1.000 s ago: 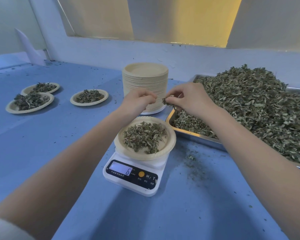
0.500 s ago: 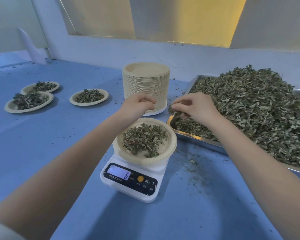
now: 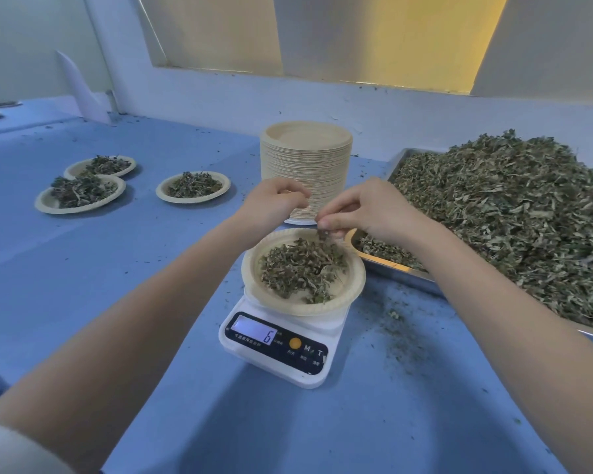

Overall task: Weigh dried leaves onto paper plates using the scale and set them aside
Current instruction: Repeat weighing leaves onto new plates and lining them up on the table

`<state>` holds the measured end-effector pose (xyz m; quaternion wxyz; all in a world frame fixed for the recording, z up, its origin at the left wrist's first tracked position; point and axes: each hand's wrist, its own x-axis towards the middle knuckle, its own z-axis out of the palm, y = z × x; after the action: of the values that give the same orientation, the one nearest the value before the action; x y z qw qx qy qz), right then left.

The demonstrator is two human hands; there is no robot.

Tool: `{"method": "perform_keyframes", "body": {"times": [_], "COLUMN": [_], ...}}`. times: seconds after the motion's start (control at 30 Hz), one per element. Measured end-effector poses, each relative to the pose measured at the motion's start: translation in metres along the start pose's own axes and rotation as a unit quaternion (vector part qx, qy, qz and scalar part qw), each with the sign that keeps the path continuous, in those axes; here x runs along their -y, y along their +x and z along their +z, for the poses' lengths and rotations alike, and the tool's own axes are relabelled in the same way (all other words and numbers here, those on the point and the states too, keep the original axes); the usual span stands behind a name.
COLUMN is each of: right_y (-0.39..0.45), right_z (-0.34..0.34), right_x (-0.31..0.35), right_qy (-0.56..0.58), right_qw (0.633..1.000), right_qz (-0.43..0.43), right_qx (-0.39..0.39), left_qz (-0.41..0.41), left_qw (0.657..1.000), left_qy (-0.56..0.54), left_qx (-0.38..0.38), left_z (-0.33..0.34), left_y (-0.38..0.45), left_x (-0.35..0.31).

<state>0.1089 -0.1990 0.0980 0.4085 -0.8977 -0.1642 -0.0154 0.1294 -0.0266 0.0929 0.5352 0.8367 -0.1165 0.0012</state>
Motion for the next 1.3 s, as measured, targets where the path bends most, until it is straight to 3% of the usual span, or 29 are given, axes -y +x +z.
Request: {"method": "perform_keyframes", "body": {"times": [0.33, 0.47, 0.53, 0.6, 0.7, 0.87, 1.3], "right_y": [0.003, 0.006, 0.009, 0.011, 0.009, 0.006, -0.002], "right_z": [-0.019, -0.031, -0.037, -0.036, -0.021, -0.003, 0.006], "right_x": [0.004, -0.013, -0.021, -0.031, -0.035, -0.038, -0.023], "right_qy": [0.018, -0.116, -0.212, -0.283, -0.292, -0.253, -0.178], "right_qw": [0.981, 0.959, 0.950, 0.948, 0.949, 0.966, 0.984], "right_qz": [-0.038, -0.012, 0.033, 0.104, 0.120, 0.050, 0.007], "right_qx": [-0.191, -0.260, -0.227, -0.102, -0.002, 0.008, -0.024], "left_qz": [0.002, -0.002, -0.004, -0.005, -0.004, -0.005, -0.003], "left_qw": [1.000, 1.000, 1.000, 1.000, 1.000, 1.000, 1.000], "left_qy": [0.003, 0.000, -0.002, -0.004, -0.003, -0.010, 0.003], "left_qx": [0.001, 0.004, 0.004, 0.008, 0.011, 0.009, 0.007], "left_z": [-0.001, -0.001, 0.000, 0.003, 0.008, 0.012, 0.001], "left_y": [0.000, 0.002, 0.003, 0.004, 0.006, 0.007, -0.004], "left_x": [-0.004, -0.003, -0.002, -0.001, 0.000, 0.001, 0.007]}}
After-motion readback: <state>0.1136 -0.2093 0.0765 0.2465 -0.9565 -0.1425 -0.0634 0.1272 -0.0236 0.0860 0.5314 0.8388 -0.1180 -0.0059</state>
